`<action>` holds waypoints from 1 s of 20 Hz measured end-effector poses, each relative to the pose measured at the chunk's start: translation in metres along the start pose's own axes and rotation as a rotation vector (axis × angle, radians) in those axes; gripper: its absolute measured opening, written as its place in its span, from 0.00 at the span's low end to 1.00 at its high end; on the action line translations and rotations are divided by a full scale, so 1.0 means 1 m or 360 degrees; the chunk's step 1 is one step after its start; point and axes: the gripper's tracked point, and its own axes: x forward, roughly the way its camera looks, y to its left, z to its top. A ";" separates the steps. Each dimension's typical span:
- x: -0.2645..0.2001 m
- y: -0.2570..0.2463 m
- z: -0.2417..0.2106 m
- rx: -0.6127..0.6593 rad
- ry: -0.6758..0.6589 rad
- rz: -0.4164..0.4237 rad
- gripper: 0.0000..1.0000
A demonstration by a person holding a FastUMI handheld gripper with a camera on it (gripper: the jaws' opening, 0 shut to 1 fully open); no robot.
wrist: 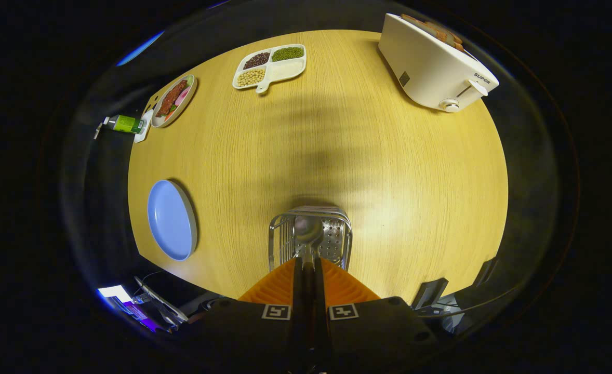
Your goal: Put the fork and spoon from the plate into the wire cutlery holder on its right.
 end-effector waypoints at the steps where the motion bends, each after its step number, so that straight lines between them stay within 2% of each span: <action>1: -0.003 0.000 0.003 0.0019 -0.0040 0.0012 0.13; 2: -0.012 0.004 0.009 0.0044 -0.0098 0.0044 0.11; 3: -0.016 0.005 0.013 0.0062 -0.0154 0.0064 0.18; 4: -0.021 0.005 0.019 0.0067 -0.0229 0.0081 0.21; 5: -0.028 0.005 0.024 0.0064 -0.0305 0.0086 0.31; 8: -0.057 0.012 0.040 0.0027 -0.0594 0.0120 0.51; 9: -0.070 0.015 0.047 0.0011 -0.0721 0.0126 0.68; 11: -0.106 0.019 0.064 -0.0013 -0.1017 0.0106 0.81; 16: -0.221 0.025 0.085 -0.0106 -0.1757 0.0013 0.94; 20: -0.292 0.028 0.082 -0.0085 -0.2080 -0.0083 0.97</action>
